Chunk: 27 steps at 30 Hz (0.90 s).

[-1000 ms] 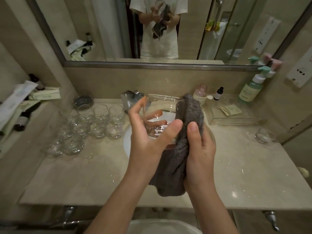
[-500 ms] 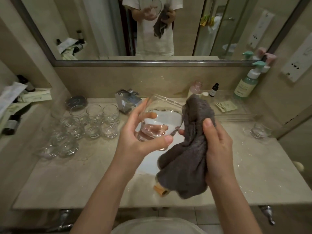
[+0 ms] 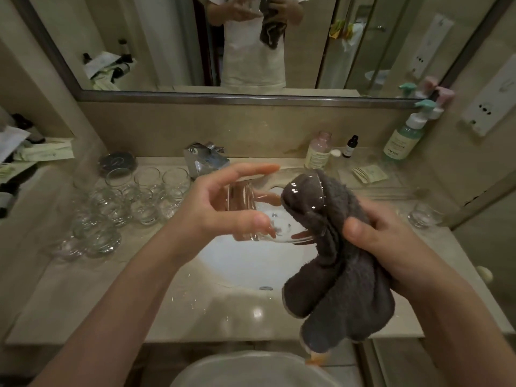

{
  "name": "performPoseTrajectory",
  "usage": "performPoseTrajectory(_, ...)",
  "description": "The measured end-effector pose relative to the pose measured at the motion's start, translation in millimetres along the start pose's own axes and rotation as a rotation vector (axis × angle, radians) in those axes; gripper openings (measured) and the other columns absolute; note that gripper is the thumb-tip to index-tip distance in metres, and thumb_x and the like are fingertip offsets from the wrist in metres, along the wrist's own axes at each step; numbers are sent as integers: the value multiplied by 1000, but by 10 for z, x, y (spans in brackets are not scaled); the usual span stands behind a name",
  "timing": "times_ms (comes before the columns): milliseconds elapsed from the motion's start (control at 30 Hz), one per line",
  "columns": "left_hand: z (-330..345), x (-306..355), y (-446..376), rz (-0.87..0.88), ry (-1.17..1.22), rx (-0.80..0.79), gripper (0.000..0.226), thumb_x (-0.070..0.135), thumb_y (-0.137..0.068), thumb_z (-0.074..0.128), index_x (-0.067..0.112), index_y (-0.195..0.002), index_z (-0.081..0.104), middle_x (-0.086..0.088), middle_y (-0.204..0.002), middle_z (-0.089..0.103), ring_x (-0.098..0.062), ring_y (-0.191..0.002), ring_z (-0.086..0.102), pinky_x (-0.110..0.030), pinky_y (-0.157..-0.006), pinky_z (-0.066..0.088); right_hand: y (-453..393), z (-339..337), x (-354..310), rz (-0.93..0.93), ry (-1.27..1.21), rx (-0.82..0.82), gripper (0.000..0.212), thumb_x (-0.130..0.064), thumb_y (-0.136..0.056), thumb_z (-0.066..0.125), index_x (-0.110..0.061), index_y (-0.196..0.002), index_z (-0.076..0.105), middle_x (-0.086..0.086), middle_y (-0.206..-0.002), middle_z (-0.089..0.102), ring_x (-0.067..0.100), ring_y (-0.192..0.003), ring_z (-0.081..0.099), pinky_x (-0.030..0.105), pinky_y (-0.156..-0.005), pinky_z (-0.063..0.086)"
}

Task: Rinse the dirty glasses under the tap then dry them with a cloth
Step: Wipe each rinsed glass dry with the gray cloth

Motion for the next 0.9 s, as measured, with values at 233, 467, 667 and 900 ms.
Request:
performPoseTrajectory(233,139,24,-95,-149,-25,-243,49,28,-52,78,34,-101,76,2,-106,72,-36,-103,67,-67,-82,51,26,104,7,199,149,-309,45,-43,-68,79,-8,-95,69,-4,-79,60,6,-74,56,22,-68,42)
performPoseTrajectory(467,198,-18,-98,-221,-74,-404,49,30,-57,79,38,-104,69,0,-113,71,-36,-107,66,-65,-82,53,75,32,188,274,100,-312,37,-28,-68,75,4,-83,65,24,-75,62,43,-77,64,46,-71,52)
performPoseTrajectory(667,256,203,-149,-39,-358,-505,68,39,-57,83,48,-120,60,25,-124,59,1,-119,57,-12,-89,47,2,0,215,286,-82,-360,47,-39,-68,82,2,-89,71,21,-86,72,28,-82,70,33,-75,54)
performPoseTrajectory(900,329,-92,-26,-394,208,-362,61,17,-49,79,31,-107,74,-6,-110,73,-37,-98,70,-55,-69,59,-63,-56,-8,272,204,-539,27,-28,-60,80,-13,-80,67,-7,-71,58,4,-69,57,18,-63,45)
Point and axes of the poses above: each hand's wrist, its own y-axis away from the middle knuckle, its own z-axis out of the palm, x = y × z, the point moved 3 cm from there along -y, towards the middle knuckle
